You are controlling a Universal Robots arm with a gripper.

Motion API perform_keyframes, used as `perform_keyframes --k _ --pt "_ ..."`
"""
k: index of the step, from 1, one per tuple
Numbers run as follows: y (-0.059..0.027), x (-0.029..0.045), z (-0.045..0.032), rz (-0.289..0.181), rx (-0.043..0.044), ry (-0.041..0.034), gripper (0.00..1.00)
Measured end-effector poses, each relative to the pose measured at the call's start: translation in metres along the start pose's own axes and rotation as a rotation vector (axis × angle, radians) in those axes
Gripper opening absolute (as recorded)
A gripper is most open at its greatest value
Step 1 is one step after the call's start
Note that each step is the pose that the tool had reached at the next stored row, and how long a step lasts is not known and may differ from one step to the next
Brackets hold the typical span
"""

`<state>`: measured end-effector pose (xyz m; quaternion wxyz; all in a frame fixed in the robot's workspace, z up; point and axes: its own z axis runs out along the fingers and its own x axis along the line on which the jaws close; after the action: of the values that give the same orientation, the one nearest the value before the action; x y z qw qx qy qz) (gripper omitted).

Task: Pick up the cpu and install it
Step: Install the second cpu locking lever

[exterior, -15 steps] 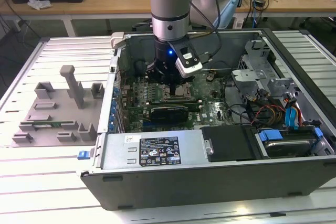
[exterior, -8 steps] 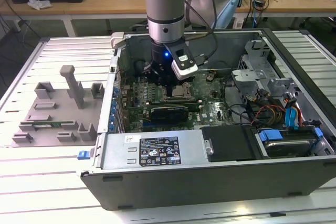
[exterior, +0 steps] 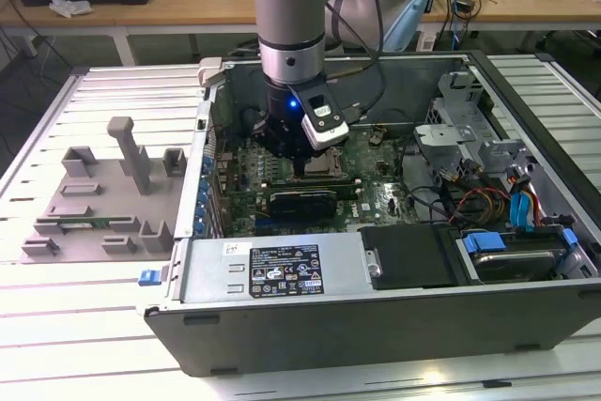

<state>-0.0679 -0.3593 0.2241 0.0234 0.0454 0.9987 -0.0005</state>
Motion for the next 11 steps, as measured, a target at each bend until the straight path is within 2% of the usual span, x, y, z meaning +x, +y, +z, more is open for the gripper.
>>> perform_keyframes --k 1,2,4,8,11 --pt "-0.0005 0.0004 0.0008 0.000 -0.0022 0.0000 0.11" --pt "-0.0015 0.0009 0.0023 0.001 -0.0124 0.0007 0.11" --pt "-0.0032 0.0023 0.0032 0.002 -0.0435 0.0010 0.11" --pt "-0.0084 0.0046 0.0040 0.003 -0.0583 0.0005 0.11" --pt "-0.0140 0.0044 0.0048 0.004 -0.0743 0.0019 0.11"
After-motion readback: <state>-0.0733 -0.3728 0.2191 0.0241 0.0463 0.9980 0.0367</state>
